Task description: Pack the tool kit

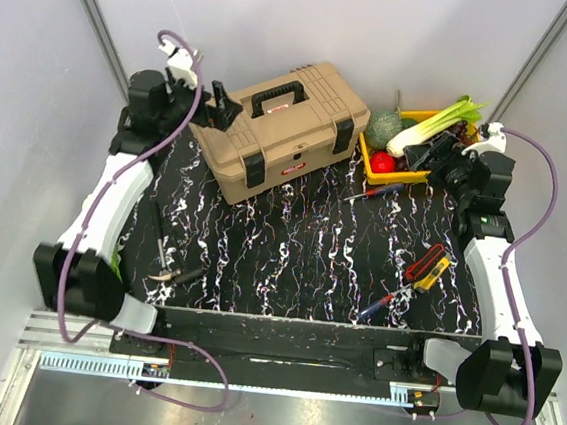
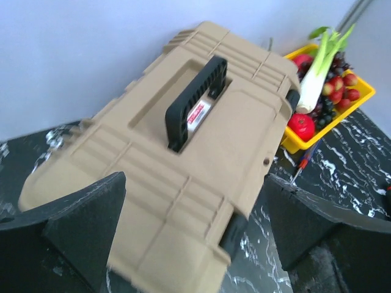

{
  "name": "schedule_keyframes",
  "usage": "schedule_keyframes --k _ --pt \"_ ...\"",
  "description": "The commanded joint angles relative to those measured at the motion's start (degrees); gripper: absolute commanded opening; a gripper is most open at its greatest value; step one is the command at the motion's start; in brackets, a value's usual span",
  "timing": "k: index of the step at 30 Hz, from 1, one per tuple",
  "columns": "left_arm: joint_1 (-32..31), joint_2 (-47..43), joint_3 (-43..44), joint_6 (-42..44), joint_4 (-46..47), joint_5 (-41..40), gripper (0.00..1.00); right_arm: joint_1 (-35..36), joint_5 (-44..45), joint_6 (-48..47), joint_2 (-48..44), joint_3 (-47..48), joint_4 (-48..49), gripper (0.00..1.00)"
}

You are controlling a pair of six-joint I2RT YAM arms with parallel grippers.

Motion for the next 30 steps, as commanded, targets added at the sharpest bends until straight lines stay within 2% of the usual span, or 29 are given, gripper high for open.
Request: schedule_keyframes --k 1,3,5,9,14,18,24,30 --pt "0.3 10.7 6.2 -3.0 15.2 15.1 0.99 0.0 -7.1 1.8 -0.5 0.2 5.9 0.98" --pt "0.2 15.4 8.3 -4.9 21.0 21.0 0.99 0.0 -7.7 2.2 -0.7 0.0 5.2 0.97" --pt "0.0 19.8 11.0 -6.3 25.4 23.3 0.99 0.0 -7.8 2.6 -1.3 -0.5 4.7 0.96" --pt "-0.4 28.2 17.4 -4.9 27.2 22.2 0.99 0.0 -8.0 3.5 -2.1 -1.3 3.3 0.96" --pt "-1.4 33.6 21.4 -2.2 26.0 20.9 0.97 0.1 -7.4 2.8 -2.6 -1.1 -1.2 0.95" --pt "-1.8 35.9 23.1 0.6 22.0 21.4 0.85 0.1 -6.8 3.1 -2.3 -1.2 -2.1 0.95" --pt "-3.6 34.7 21.7 6.1 16.2 19.9 0.77 0.1 -7.4 2.9 1.0 0.6 -3.1 0.93" --pt "-3.8 36.7 23.1 8.5 14.0 17.8 0.58 0.1 -7.3 3.2 3.1 2.0 -3.2 0.92"
